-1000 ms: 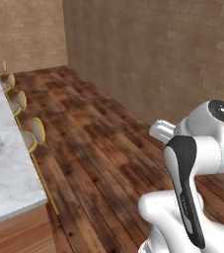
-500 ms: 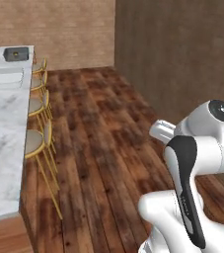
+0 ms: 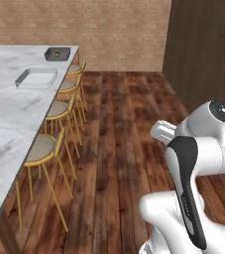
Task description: Place the cold items (kiwi and apple) from the fridge in one tupperware on the dining counter. Place the warm items (kebab skewer and hot dog) in the stove area in another tupperware.
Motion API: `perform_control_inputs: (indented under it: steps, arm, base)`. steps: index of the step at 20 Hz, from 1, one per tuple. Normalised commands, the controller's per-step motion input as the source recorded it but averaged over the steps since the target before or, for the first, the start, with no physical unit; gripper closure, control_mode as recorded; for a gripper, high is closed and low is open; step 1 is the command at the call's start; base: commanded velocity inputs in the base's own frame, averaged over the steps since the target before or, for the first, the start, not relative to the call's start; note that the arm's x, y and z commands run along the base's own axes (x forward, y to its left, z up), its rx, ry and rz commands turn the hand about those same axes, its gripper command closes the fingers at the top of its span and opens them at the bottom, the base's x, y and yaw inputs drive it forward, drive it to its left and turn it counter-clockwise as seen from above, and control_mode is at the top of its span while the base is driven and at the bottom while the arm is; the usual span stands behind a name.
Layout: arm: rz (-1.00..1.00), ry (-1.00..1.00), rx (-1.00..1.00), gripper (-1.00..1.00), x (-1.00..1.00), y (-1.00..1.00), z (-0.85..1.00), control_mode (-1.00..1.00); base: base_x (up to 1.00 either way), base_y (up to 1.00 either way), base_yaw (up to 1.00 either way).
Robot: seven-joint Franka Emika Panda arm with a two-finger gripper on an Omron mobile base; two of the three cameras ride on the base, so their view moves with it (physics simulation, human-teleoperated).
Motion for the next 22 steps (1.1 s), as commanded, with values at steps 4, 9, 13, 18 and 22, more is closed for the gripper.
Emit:
perform_control_inputs:
  steps: [4, 9, 13, 18, 22]
  arm:
    - [0.0, 0.0, 0.0, 1.0, 0.0, 0.0, 0.0, 1.0]
    - [0.0, 0.0, 0.0, 1.0, 0.0, 0.0, 0.0, 1.0]
    - [0.0, 0.0, 0.0, 1.0, 0.0, 0.0, 0.0, 1.0]
    - [0.0, 0.0, 0.0, 1.0, 0.0, 0.0, 0.0, 1.0]
    - [0.0, 0.0, 0.0, 1.0, 0.0, 0.0, 0.0, 1.0]
  base:
    - [0.75, -0.63, 0.44]
    - [0.74, -0.63, 0.44]
    - [0.71, -0.64, 0.43]
    - [0.68, -0.67, 0.37]
    - [0.64, -0.66, 0.34]
